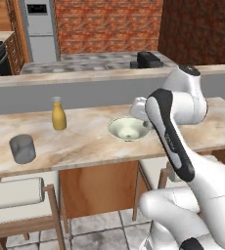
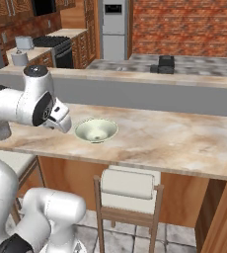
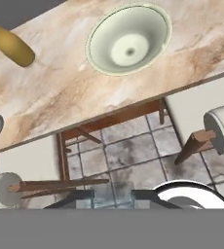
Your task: There are two ice cubes in the ice bowl. Place both ice cubes in the glass cup.
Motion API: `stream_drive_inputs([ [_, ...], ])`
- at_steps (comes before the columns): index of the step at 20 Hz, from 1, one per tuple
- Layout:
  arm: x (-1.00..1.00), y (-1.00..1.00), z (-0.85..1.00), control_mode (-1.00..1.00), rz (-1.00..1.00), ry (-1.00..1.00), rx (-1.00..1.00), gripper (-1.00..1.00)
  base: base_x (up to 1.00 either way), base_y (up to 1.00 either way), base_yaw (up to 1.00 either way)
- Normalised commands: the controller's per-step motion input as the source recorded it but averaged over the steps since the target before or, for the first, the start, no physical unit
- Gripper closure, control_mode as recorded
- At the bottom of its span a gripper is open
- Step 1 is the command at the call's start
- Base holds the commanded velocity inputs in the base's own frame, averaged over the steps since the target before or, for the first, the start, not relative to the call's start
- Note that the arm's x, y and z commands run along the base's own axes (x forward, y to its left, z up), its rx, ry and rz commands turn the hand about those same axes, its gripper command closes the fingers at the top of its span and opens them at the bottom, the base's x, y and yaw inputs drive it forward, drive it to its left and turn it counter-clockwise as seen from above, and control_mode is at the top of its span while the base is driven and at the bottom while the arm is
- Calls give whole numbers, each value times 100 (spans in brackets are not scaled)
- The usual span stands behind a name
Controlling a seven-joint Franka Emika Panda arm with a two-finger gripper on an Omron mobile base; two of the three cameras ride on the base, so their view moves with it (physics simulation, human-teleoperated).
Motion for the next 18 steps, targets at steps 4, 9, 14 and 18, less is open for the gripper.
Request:
stream_drive_inputs([
  [4, -68, 100, 4, -100, 9, -11, -20, 100, 0, 0, 0],
  [9, -54, 100, 3, -100, 9, 0, -23, 100, 0, 0, 0],
  [14, -22, 100, 29, -100, 9, 1, -20, 100, 0, 0, 0],
  [18, 0, 100, 37, -100, 7, 10, -16, 100, 0, 0, 0],
])
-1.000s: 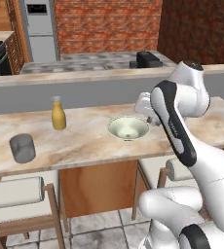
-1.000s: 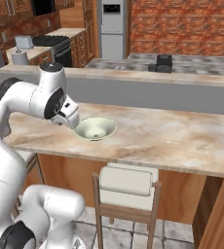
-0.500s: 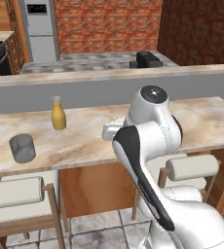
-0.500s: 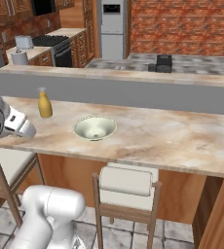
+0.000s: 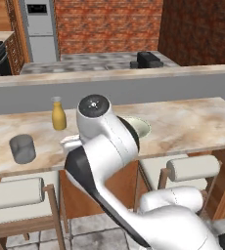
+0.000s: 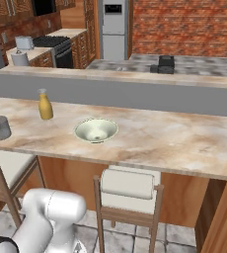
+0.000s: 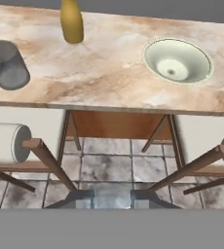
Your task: There are two ice cubes in the ice bowl. Place both ice cubes in the glass cup.
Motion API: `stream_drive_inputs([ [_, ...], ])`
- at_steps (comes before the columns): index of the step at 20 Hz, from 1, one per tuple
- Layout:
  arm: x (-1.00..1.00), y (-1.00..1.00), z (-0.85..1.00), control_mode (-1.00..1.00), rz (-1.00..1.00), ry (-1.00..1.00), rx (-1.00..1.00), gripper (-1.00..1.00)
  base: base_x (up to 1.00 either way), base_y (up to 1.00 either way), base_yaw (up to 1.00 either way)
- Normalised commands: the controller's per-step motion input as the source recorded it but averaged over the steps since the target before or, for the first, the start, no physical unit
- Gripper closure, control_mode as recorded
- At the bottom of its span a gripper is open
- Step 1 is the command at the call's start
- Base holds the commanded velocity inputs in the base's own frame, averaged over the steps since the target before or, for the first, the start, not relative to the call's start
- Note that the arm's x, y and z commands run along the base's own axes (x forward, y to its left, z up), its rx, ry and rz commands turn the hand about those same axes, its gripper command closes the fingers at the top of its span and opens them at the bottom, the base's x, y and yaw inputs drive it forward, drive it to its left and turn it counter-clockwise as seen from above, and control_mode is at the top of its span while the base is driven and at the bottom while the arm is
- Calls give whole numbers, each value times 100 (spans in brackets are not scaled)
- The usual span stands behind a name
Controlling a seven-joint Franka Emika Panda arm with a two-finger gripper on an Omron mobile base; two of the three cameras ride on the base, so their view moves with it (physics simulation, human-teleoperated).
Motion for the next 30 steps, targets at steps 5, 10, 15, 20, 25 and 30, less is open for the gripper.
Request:
stream_drive_inputs([
  [5, 0, 99, 16, -100, 5, 13, -11, 100, 0, 0, 0],
  [10, 0, 37, 0, -100, 0, 0, 2, 100, 0, 0, 0],
  [15, 0, 0, 0, -100, 0, 0, 1, 100, 0, 0, 0],
  [20, 11, 45, 0, -100, 0, 15, 3, 100, 0, 0, 0],
  [25, 8, 78, -4, -100, 0, 15, 0, 100, 0, 0, 0],
  [30, 13, 74, -7, -100, 0, 9, 0, 100, 0, 0, 0],
])
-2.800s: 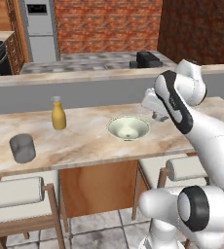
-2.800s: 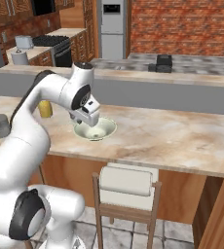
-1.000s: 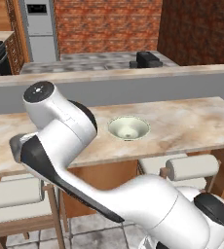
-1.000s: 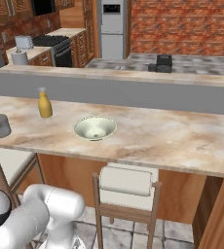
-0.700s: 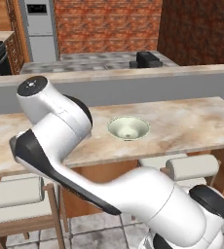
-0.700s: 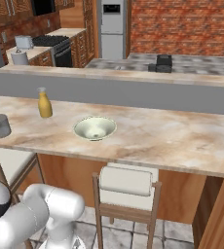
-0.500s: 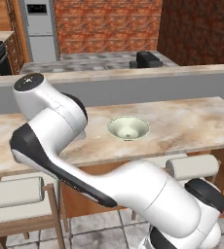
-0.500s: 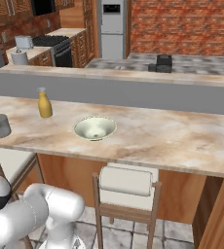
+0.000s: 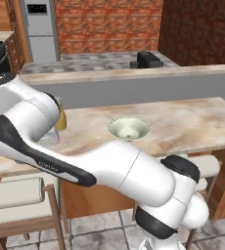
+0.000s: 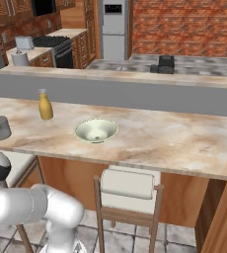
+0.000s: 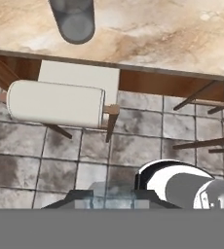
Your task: There are two ice cubes in the ice bowl. Place both ice cubes in the glass cup.
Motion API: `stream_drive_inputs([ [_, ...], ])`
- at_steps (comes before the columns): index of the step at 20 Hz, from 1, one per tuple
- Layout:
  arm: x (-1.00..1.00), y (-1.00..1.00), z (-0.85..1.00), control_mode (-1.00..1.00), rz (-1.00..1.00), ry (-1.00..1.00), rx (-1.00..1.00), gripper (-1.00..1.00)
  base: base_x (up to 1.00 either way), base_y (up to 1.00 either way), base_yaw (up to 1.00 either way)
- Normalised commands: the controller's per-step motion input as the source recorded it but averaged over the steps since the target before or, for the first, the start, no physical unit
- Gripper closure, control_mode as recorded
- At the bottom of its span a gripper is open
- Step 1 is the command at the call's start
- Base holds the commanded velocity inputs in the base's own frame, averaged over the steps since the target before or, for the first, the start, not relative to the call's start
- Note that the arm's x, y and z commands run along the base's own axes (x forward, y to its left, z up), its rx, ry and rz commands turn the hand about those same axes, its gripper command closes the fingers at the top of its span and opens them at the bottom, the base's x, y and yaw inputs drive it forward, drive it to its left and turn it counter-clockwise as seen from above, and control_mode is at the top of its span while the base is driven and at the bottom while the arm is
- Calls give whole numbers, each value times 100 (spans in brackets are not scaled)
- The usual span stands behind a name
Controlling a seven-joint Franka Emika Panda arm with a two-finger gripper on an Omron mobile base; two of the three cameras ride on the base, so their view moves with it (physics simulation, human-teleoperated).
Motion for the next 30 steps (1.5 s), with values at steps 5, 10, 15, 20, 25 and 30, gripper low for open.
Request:
stream_drive_inputs([
  [5, 15, 61, 0, -100, 0, 0, 0, 100, 0, 0, 0],
  [10, 45, 12, 0, -100, 0, -3, 0, 100, 0, 0, 0],
  [15, 68, 0, -12, -100, 0, -4, 0, 100, 0, 0, 0],
  [20, 77, 2, -5, -100, 0, 0, 0, 100, 0, 0, 0],
  [25, 55, 4, -17, -100, 0, 0, 0, 100, 0, 0, 0],
  [30, 38, 0, -40, -100, 1, 0, 0, 100, 0, 0, 0],
])
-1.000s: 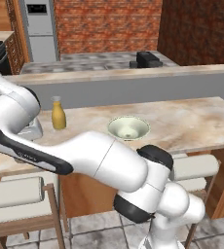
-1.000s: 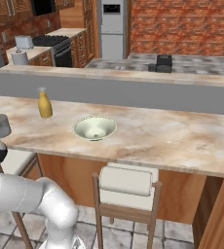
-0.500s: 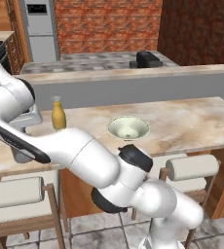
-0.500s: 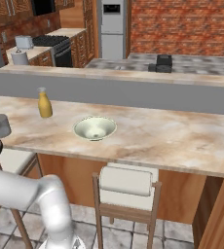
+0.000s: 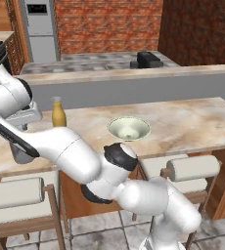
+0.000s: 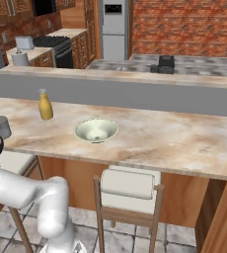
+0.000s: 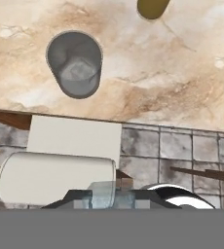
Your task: There are two ice cubes in the ice bowl. Place both ice cubes in the glass cup.
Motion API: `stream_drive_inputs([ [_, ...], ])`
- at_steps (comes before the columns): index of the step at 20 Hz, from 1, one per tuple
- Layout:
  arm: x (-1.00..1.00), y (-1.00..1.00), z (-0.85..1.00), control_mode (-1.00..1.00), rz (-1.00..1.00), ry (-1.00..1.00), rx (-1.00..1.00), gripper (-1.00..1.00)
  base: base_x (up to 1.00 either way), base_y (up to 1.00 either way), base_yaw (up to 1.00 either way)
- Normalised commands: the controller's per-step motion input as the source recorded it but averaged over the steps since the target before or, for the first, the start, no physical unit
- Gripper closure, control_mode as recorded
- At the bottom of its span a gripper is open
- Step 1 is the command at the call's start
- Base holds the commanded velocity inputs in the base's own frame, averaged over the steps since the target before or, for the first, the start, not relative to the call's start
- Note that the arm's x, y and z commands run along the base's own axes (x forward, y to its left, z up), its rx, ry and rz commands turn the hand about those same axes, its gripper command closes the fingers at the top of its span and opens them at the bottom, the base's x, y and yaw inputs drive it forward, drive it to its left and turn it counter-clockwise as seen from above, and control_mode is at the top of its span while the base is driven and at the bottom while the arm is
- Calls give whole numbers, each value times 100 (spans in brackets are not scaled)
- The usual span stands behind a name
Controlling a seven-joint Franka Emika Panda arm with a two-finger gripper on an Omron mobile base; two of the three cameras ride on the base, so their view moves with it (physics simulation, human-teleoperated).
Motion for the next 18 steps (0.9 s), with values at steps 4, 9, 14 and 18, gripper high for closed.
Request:
stream_drive_inputs([
  [4, 31, 0, -36, -100, 1, 0, 2, 100, 0, 0, 0],
  [9, 34, 0, -30, -100, 0, 0, 7, 100, 0, 0, 0],
  [14, 35, 0, -26, -100, 0, 0, 11, 100, 0, 0, 0],
  [18, 19, 0, -43, -100, 1, 0, 14, 100, 0, 0, 0],
])
